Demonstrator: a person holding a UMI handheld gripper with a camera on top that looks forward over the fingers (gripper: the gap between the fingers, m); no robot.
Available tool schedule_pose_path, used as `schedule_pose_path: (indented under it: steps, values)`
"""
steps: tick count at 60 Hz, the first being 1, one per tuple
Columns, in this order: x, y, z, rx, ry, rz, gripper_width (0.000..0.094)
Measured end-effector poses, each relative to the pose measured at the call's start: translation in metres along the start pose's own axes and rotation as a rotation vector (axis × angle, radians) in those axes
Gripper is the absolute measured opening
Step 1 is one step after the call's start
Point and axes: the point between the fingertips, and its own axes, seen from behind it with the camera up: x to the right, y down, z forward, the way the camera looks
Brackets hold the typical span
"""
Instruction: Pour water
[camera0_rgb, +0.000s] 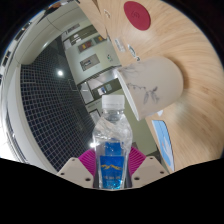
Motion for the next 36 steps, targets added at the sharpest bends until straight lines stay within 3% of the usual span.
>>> schedule_pose_path:
  steps: [7, 12, 17, 23, 30, 36]
  values:
    - [-0.008, 0.018, -0.002, -0.045, 0.013, -0.053, 0.0369]
    - [-0.043, 0.035, -0.018, -0.116, -0.042, -0.276, 0.0370]
    - [-0.097, 0.019, -0.028, -0.077, -0.135, -0.656, 0.0373]
    - [-0.147, -0.031, -0.028, 0.078, -0.136, -1.139, 0.0373]
    - [-0.166, -0.128, -0.041, 0.263, 0.044, -1.600, 0.0372]
    - [-0.125, -0.222, -0.063, 0.294, 0.315, -1.858, 0.0372]
